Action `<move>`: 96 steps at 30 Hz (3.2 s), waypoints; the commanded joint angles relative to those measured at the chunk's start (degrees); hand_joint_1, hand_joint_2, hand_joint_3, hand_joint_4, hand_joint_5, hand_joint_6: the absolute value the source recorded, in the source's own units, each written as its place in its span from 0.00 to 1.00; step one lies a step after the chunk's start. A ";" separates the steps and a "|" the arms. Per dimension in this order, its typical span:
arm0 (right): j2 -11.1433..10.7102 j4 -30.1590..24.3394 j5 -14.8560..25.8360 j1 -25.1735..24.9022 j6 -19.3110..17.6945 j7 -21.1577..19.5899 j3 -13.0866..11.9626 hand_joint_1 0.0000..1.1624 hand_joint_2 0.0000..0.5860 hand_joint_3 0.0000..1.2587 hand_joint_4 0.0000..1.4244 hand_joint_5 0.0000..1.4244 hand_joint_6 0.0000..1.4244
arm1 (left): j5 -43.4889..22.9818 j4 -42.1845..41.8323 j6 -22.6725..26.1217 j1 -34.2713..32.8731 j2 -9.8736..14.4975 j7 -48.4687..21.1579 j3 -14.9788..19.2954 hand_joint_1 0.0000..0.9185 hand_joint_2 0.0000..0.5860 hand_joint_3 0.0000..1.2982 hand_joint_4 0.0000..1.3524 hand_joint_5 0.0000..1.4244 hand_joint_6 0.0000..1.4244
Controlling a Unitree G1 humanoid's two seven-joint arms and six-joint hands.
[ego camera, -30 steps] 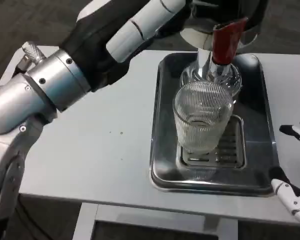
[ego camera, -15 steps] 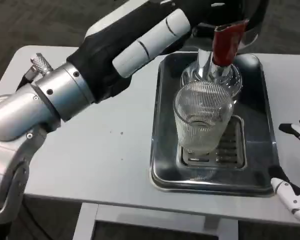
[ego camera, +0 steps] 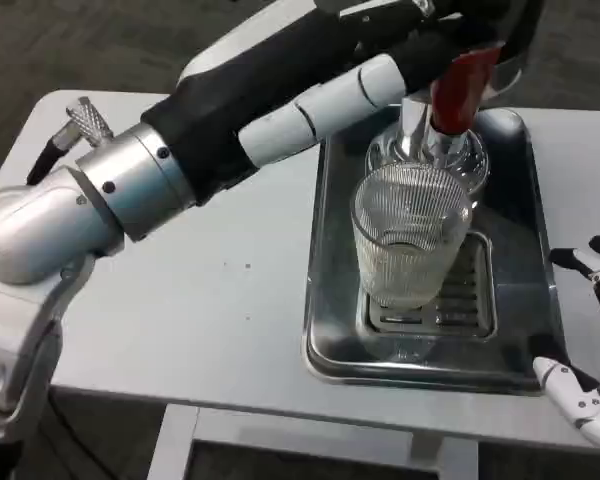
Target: Grasp the cup under the faucet to collect the drink, then remove the cup.
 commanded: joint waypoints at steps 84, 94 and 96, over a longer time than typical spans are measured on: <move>-1.21 -0.78 14.03 1.22 4.98 -3.24 -3.46 0.36 0.67 0.05 0.03 0.08 0.15 | 21.69 -4.22 -12.87 -0.57 5.46 -5.51 -10.38 0.00 0.25 0.11 0.05 0.13 0.11; -1.85 2.50 24.35 1.26 1.25 -9.83 -3.33 0.44 0.49 0.00 0.05 0.13 0.19 | 21.46 -4.17 -12.96 -0.26 5.90 -5.63 -10.17 0.00 0.25 0.11 0.05 0.13 0.11; -2.09 3.22 25.19 1.10 0.55 -10.73 -2.82 0.46 0.47 0.00 0.04 0.13 0.20 | 21.49 -4.12 -12.96 -0.32 5.93 -5.67 -10.22 0.00 0.25 0.10 0.05 0.12 0.11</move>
